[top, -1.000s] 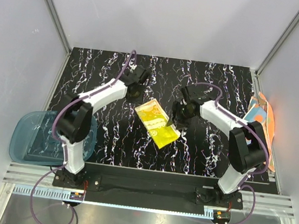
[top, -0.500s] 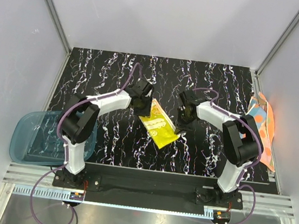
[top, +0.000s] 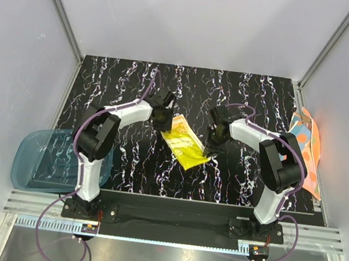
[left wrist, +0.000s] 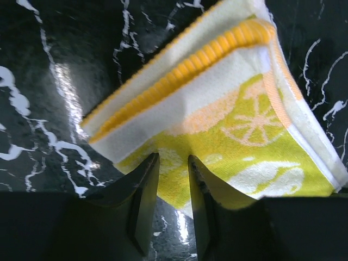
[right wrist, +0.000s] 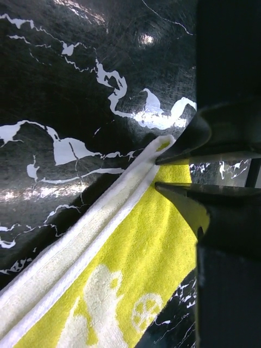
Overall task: Roll the towels
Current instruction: Fold the towel
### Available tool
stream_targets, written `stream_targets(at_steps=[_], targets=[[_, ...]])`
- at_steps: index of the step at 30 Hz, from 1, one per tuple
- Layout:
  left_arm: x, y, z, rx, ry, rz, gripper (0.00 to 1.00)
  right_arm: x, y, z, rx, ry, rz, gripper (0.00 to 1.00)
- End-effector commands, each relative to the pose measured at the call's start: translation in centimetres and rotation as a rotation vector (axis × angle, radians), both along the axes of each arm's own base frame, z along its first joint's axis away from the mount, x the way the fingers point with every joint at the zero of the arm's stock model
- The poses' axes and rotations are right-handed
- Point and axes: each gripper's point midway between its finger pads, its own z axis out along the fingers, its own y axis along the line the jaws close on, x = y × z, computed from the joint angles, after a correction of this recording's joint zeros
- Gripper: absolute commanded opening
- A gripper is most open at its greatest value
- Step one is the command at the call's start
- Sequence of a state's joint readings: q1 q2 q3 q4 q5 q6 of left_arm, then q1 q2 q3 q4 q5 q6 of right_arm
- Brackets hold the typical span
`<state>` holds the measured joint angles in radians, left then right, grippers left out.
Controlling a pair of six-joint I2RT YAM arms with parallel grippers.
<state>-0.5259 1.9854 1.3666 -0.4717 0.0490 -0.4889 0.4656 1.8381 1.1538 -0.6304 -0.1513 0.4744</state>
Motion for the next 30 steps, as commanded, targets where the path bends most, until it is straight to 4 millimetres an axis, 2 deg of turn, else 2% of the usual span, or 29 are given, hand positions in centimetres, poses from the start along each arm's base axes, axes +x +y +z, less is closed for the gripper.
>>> stream_targets(at_steps=[1,2,4,5,8,9,11,12,16,17,18,21,22,23,24,25,27,28,30], targets=[[2.1,3.4,-0.9,0.108,-0.026,0.045,0.34,0.2,-1.6,-0.7,-0.085,-0.01,0.005,0.28],[2.3,3.5,-0.8,0.116,-0.032,0.047,0.34,0.2,-1.7,-0.5,-0.089,-0.007,0.003,0.35],[2.3,3.6,-0.8,0.125,-0.035,0.046,0.34,0.4,-1.6,0.2,-0.084,-0.021,0.002,0.41],[2.1,3.6,-1.0,0.122,-0.03,0.043,0.34,0.4,-1.7,0.4,-0.089,-0.024,0.001,0.49],[2.0,3.5,-0.4,0.104,-0.038,0.052,0.35,0.6,-1.8,1.7,-0.084,-0.052,-0.003,0.55],[1.9,3.4,0.5,0.091,-0.053,0.056,0.35,0.7,-1.7,2.5,-0.075,-0.071,-0.006,0.61],[1.9,3.3,1.8,0.08,-0.077,0.058,0.35,0.9,-1.8,3.5,-0.072,-0.097,-0.009,0.66],[1.9,3.3,2.5,0.081,-0.09,0.058,0.36,1.2,-1.8,4.7,-0.06,-0.13,-0.014,0.7],[1.7,3.9,8.0,0.138,-0.228,0.059,0.38,1.6,-2.2,7.6,-0.048,-0.216,-0.045,0.75],[1.1,3.3,8.9,0.153,-0.261,0.033,0.38,2.1,-2.8,8.1,-0.07,-0.259,-0.076,0.76],[0.6,3.3,10.7,0.163,-0.31,0.015,0.39,2.0,-3.3,9.0,-0.067,-0.292,-0.096,0.77],[-1.7,2.5,11.7,0.225,-0.388,-0.049,0.4,2.2,-4.2,10.0,-0.059,-0.36,-0.143,0.78],[-3.0,1.5,12.8,0.223,-0.434,-0.087,0.4,2.2,-4.4,10.1,-0.059,-0.371,-0.155,0.78],[-4.2,1.5,11.7,0.254,-0.431,-0.133,0.4,2.3,-4.5,10.3,-0.049,-0.386,-0.164,0.77],[-4.9,0.9,12.3,0.244,-0.462,-0.161,0.4,1.9,-5.0,10.1,-0.045,-0.391,-0.176,0.77],[-6.4,-0.6,12.0,0.249,-0.476,-0.227,0.4,2.1,-5.0,10.4,-0.03,-0.41,-0.184,0.77],[-8.1,-1.6,10.7,0.289,-0.488,-0.319,0.4,1.5,-5.5,10.2,-0.022,-0.42,-0.192,0.77],[-9.5,-2.8,10.3,0.304,-0.5,-0.377,0.4,1.4,-5.8,10.3,-0.022,-0.425,-0.2,0.77],[-10.6,-4.3,8.8,0.331,-0.495,-0.447,0.42,1.0,-6.2,10.3,-0.017,-0.431,-0.208,0.78]])
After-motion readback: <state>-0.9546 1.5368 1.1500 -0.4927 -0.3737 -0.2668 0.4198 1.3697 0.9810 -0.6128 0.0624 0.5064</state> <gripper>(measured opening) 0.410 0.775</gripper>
